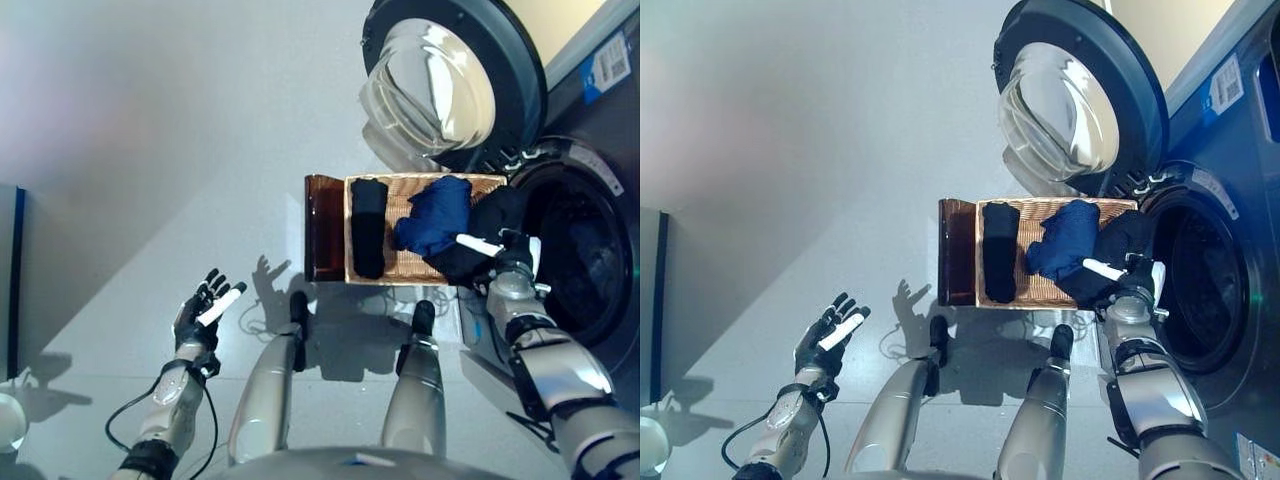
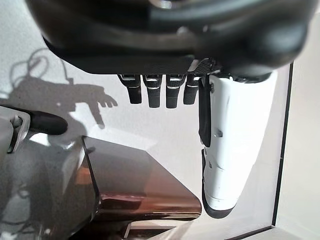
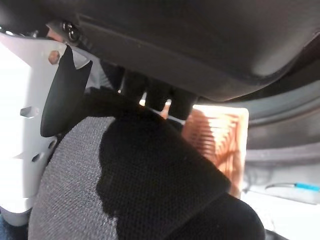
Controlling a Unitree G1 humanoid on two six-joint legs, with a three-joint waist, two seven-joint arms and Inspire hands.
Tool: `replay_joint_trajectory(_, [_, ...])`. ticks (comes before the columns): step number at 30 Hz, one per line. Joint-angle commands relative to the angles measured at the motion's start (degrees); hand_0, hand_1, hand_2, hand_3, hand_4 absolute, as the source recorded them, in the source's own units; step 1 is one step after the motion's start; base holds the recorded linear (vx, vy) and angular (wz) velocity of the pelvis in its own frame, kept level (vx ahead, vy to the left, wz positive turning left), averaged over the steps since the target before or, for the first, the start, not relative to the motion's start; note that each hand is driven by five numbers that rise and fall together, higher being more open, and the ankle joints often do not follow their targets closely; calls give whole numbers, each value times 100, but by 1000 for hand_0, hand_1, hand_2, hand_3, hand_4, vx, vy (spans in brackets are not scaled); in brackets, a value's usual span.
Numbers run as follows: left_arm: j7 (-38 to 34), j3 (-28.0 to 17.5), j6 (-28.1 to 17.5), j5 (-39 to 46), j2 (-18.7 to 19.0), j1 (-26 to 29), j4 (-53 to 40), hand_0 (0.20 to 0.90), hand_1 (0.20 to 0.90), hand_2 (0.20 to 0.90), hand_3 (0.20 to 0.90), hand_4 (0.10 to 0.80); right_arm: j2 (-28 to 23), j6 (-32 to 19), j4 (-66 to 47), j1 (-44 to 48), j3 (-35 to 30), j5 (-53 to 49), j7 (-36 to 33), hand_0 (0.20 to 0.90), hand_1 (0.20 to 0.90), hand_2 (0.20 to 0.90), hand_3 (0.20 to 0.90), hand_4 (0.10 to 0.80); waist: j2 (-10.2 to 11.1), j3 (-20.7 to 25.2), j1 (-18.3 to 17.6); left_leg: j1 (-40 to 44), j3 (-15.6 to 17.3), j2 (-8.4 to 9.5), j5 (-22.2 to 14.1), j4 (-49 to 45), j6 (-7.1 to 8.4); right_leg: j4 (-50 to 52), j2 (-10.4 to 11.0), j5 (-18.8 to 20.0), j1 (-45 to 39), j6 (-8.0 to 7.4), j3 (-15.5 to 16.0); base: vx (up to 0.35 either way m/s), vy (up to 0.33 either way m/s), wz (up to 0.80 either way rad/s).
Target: Pick up the clothes and place them into the washing machine
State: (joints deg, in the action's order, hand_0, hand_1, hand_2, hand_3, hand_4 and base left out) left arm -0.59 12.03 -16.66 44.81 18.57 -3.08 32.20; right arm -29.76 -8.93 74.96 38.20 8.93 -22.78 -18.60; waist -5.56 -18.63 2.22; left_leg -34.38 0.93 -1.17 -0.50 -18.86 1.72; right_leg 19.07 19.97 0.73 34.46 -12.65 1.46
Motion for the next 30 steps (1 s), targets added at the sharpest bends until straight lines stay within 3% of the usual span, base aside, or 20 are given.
replay_joint_trajectory(1, [-30, -361, -427, 39, 203, -61, -3, 900, 900, 900, 900, 800, -262, -705, -517, -20, -186, -488, -64, 200, 200, 200, 200, 300, 122, 163, -3, 41, -124, -113, 111, 229, 346, -201, -48, 551, -45, 298, 53, 0, 0, 0])
replay_joint_trajectory(9, [-173, -416, -560, 37, 26, -9, 33, 900, 900, 900, 900, 800, 574, -1617, -1050, -646, -1471, -2711, 307, 200, 200, 200, 200, 300, 16, 124, -89, 55, -81, -120, 35, 195, 342, -157, -35, 487, -27, 283, 10, 0, 0, 0])
replay_joint_trajectory(10, [-167, -382, -571, 54, -28, 9, 74, 900, 900, 900, 900, 800, 809, -1838, -977, -668, -1906, -3550, 493, 200, 200, 200, 200, 300, -44, 126, -122, 60, -81, -115, 5, 176, 337, -153, -21, 461, -41, 281, 15, 0, 0, 0])
replay_joint_trajectory(17, [-87, -273, -545, 216, -90, 23, 133, 900, 900, 900, 900, 800, 921, -2122, -1030, -694, -2460, -4841, 922, 200, 200, 200, 200, 300, -144, 141, -146, 28, -61, -94, -45, 122, 331, -152, -1, 453, -31, 263, -11, 5, 9, -2])
replay_joint_trajectory(22, [-47, -221, -547, 256, -90, -11, 158, 900, 900, 900, 900, 800, 873, -2236, -1118, -670, -2577, -5088, 1031, 200, 200, 200, 200, 300, -158, 153, -156, 18, -50, -97, -64, 111, 327, -152, 3, 448, -12, 252, -27, 0, 0, 0])
replay_joint_trajectory(30, [1, -197, -601, 173, -20, -19, 156, 900, 900, 900, 900, 800, 531, -2308, -1286, -534, -2361, -4562, 787, 200, 200, 200, 200, 300, -139, 161, -152, -77, -46, -103, -121, -49, 324, -19, -14, 415, 100, 262, -77, 0, 0, 0])
